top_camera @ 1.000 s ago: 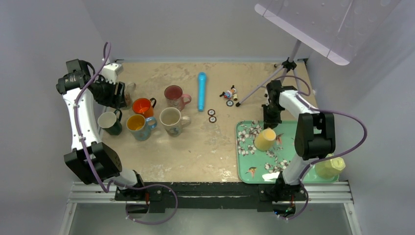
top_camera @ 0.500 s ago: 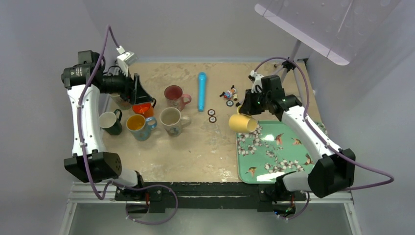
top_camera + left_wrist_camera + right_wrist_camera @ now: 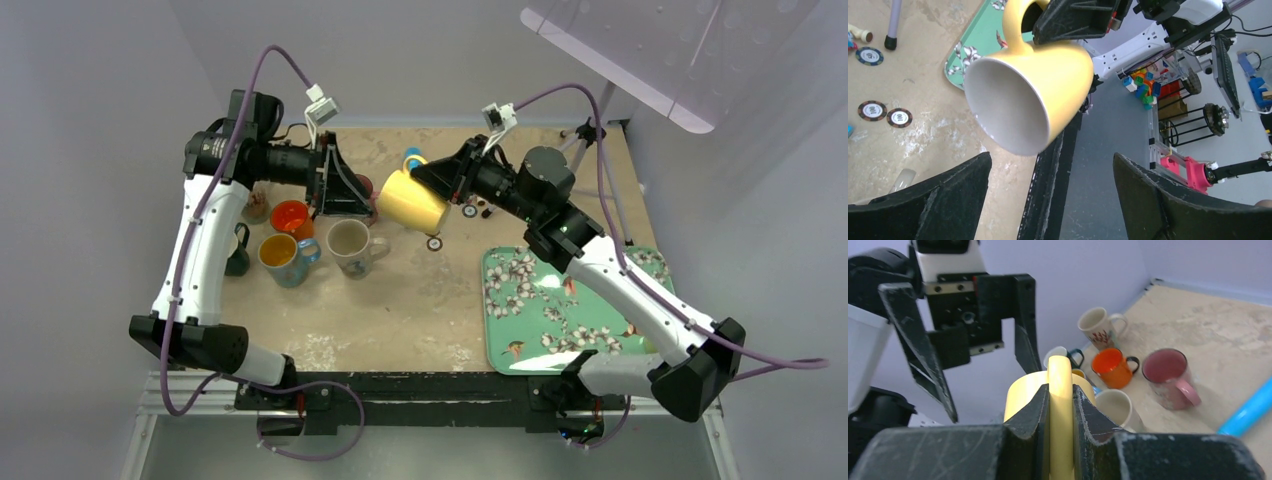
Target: Turn the mug right side up
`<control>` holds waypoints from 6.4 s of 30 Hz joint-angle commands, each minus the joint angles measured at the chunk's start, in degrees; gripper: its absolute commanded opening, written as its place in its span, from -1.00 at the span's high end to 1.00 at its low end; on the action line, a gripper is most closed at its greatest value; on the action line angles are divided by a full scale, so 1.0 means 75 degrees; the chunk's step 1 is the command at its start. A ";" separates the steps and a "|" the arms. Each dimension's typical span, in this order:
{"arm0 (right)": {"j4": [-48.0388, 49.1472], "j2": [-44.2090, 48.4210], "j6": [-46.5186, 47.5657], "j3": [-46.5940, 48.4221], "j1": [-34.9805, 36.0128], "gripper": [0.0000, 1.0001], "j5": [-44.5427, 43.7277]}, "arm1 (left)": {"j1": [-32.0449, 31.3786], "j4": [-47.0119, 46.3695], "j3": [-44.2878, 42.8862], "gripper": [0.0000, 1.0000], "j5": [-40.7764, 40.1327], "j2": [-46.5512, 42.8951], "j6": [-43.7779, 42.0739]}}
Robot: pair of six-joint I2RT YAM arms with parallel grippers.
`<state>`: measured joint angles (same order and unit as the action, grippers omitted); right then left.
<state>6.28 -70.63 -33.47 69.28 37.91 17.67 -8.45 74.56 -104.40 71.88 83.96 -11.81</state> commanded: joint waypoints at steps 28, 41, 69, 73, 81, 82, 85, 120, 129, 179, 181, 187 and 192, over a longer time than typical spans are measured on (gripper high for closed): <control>-0.2782 0.0500 0.0877 0.1504 0.0440 -0.97 -0.4134 | -0.0713 0.3751 -0.0262 1.00 -0.6401 -0.0877 -0.4390; -0.4266 0.1044 0.0465 0.1137 0.0186 -0.97 -0.6342 | -0.0690 0.1836 0.4872 1.00 -0.6563 -0.2418 -0.4857; -0.7616 0.2243 -0.2737 -0.1138 -0.6189 -0.97 -0.8136 | -0.0724 -0.0112 0.6593 -0.13 -0.7490 -0.3103 -0.5581; -0.7300 0.2444 -0.2715 -0.1575 -0.8023 -0.97 -0.8021 | -0.0725 0.0602 0.5614 -0.17 -0.7198 -0.3109 -0.5285; -0.6810 0.1505 -0.2354 -0.1954 -1.0079 -0.97 -0.8518 | -0.0728 0.1009 0.4967 -0.21 -0.7175 -0.3165 -0.5173; -0.6764 0.1328 -0.2305 -0.2052 -1.0231 -0.97 -0.8571 | -0.0733 0.1039 0.4967 -0.23 -0.7199 -0.3166 -0.5175; -0.6669 0.0963 -0.2261 -0.2274 -1.0623 -0.97 -0.8678 | -0.0749 0.1225 0.4907 -0.31 -0.7293 -0.3178 -0.5226; -0.6013 0.1229 -0.0528 -0.3092 -0.7438 -0.68 -0.3774 | -0.0754 0.0957 0.4555 -0.37 -0.7162 -0.2821 -0.5075; -0.6894 0.1509 0.0024 -0.1326 -0.7870 -0.91 -0.5738 | -0.0766 0.0923 0.4615 -0.37 -0.7112 -0.2805 -0.5140; -0.5026 -0.3134 0.1979 -0.1581 -0.8921 0.14 -0.3478 | -0.0807 0.1226 0.4197 -0.37 -0.7252 -0.2802 -0.5104; -0.5054 -0.3016 0.1973 -0.1634 -0.8888 0.11 -0.3471 | -0.0807 0.1226 0.4185 -0.37 -0.7263 -0.2802 -0.5141; -0.5245 -0.2597 0.1847 -0.1837 -0.8770 -0.28 -0.3706 | -0.0813 0.1273 0.4183 -0.37 -0.7334 -0.2782 -0.5230; -0.5193 -0.2600 0.1813 -0.2013 -0.8742 -0.03 -0.3436 | -0.0817 0.1279 0.4125 -0.37 -0.7352 -0.2751 -0.5290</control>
<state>-31.94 -90.91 -19.46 55.07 -28.12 -9.34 -14.09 83.48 -70.98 16.64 63.13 -50.24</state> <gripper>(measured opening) 0.591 0.684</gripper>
